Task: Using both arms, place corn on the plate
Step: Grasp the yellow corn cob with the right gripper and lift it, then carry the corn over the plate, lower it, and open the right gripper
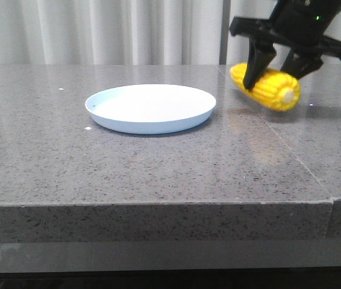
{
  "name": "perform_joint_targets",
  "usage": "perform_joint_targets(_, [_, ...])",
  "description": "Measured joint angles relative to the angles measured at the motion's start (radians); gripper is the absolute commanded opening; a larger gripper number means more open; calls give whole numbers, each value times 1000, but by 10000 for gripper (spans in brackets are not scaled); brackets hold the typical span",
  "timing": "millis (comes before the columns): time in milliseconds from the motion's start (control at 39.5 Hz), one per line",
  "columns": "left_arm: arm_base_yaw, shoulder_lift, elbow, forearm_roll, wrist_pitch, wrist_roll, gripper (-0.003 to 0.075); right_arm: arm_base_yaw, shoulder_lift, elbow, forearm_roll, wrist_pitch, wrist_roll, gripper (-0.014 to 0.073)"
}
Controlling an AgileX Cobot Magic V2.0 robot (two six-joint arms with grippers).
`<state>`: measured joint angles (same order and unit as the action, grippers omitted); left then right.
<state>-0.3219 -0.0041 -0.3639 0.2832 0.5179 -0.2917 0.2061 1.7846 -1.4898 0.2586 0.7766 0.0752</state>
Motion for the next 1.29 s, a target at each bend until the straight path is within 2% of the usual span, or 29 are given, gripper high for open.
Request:
perform_joint_targets(177, [0, 0, 0, 0, 0, 0, -20, 15, -74, 0, 133, -29, 16, 94])
perform_joint_targets(329, [0, 0, 0, 0, 0, 0, -20, 88, -81, 0, 211, -67, 19, 99])
perform_joint_targets(557, [0, 0, 0, 0, 0, 0, -20, 233, -11, 0, 300, -161, 19, 122])
perform_joint_targets(810, [0, 0, 0, 0, 0, 0, -20, 257, 96, 0, 330, -204, 23, 136])
perform_joint_targets(860, [0, 0, 0, 0, 0, 0, -20, 257, 104, 0, 330, -204, 23, 170])
perform_joint_targets(936, [0, 0, 0, 0, 0, 0, -20, 257, 108, 2, 330, -204, 23, 277])
perform_joint_targets(987, [0, 0, 0, 0, 0, 0, -20, 257, 108, 2, 330, -204, 23, 397])
perform_joint_targets(1113, [0, 0, 0, 0, 0, 0, -20, 257, 108, 2, 330, -204, 23, 610])
perform_joint_targets(1189, [0, 0, 0, 0, 0, 0, -20, 257, 108, 2, 328, -204, 23, 658])
perform_joint_targets(1290, [0, 0, 0, 0, 0, 0, -20, 257, 100, 2, 300, -202, 23, 652])
